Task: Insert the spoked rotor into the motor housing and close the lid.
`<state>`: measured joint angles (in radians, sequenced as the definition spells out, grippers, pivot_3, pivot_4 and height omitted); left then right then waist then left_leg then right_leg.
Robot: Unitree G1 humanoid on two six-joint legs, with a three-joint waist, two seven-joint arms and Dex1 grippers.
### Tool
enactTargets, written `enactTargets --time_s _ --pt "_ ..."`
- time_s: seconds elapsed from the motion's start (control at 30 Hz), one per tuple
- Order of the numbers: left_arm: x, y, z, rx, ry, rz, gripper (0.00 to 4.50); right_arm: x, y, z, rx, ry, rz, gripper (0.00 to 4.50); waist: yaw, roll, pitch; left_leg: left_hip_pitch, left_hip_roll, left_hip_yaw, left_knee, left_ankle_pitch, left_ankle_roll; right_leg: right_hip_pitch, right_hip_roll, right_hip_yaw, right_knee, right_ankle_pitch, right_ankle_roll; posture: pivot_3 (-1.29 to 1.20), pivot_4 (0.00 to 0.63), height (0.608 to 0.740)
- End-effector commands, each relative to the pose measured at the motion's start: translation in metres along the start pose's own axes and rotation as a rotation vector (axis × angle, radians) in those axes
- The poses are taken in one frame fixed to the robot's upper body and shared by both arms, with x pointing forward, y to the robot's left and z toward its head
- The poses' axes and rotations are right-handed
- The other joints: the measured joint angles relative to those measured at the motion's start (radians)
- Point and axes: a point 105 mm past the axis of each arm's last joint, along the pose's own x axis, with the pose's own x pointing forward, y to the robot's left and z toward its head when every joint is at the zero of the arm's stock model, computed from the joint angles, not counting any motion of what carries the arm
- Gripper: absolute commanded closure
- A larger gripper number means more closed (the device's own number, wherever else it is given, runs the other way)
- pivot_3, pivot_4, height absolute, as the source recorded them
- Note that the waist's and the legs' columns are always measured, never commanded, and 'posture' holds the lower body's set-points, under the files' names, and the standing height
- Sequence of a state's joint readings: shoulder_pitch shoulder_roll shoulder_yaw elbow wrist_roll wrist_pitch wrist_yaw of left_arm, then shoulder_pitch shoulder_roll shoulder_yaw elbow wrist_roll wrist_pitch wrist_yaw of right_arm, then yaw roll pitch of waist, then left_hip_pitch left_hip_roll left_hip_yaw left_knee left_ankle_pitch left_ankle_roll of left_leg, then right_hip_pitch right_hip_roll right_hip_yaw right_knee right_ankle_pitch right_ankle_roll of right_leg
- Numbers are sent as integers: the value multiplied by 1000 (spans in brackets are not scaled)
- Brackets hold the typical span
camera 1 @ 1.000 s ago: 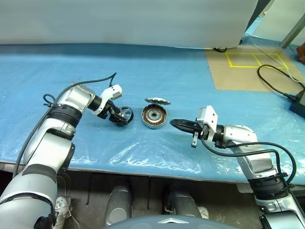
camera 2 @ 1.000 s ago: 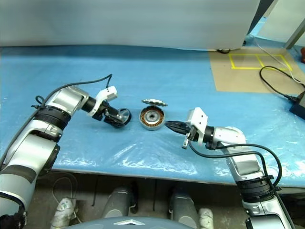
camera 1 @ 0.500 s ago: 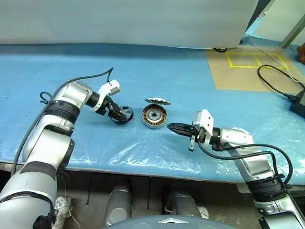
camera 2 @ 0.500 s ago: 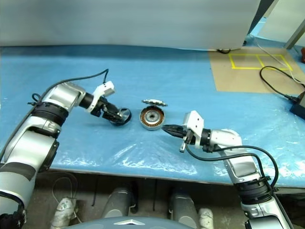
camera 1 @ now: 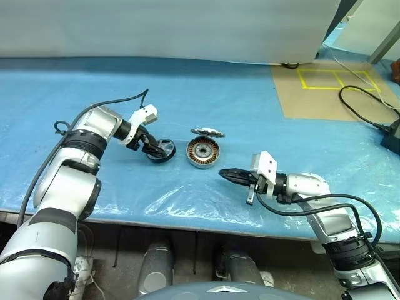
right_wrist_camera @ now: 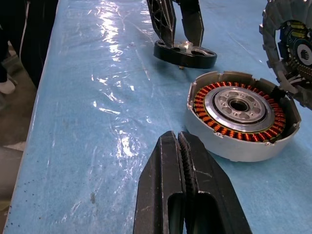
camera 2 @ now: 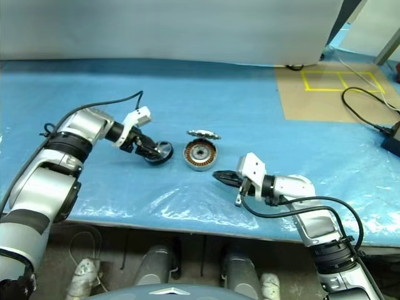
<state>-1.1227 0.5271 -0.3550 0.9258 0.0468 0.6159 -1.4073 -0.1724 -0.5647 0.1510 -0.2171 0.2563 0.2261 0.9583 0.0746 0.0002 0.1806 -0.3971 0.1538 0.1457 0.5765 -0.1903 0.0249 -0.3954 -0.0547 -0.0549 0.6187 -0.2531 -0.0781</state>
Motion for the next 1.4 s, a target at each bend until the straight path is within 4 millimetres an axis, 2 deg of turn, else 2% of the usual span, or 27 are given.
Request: enactTargets --time_s 0.03,0.13,0.43,0.67,1.03,1.4 --pt "-4 3 14 16 -34 32 0 3 3 24 -50 -36 10 4475 2 0 0 0 0 0 0 0 0 0 0 0 0 0 0 0 150 740" --pt "-4 2 17 18 -36 28 0 4 6 33 -55 -34 11 4475 0 0 0 0 0 0 0 0 0 0 0 0 0 0 0 0 150 740" --pt "-4 7 5 14 3 47 0 7 9 49 -54 -16 9 4475 2 0 0 0 0 0 0 0 0 0 0 0 0 0 1 0 150 740" --pt "-22 1 29 24 -131 -5 0 6 7 47 -53 3 11 4475 3 -1 0 0 0 0 0 0 0 0 0 0 0 0 1 0 150 740" --pt "-18 13 7 25 -36 64 0 8 10 53 -59 3 20 4475 3 -1 0 0 0 0 0 0 0 0 0 0 0 2 3 0 150 740" --pt "-8 16 3 79 -2 88 0 8 12 55 -54 19 8 4475 4 -1 0 0 0 0 0 0 0 0 0 0 0 2 3 0 150 740"
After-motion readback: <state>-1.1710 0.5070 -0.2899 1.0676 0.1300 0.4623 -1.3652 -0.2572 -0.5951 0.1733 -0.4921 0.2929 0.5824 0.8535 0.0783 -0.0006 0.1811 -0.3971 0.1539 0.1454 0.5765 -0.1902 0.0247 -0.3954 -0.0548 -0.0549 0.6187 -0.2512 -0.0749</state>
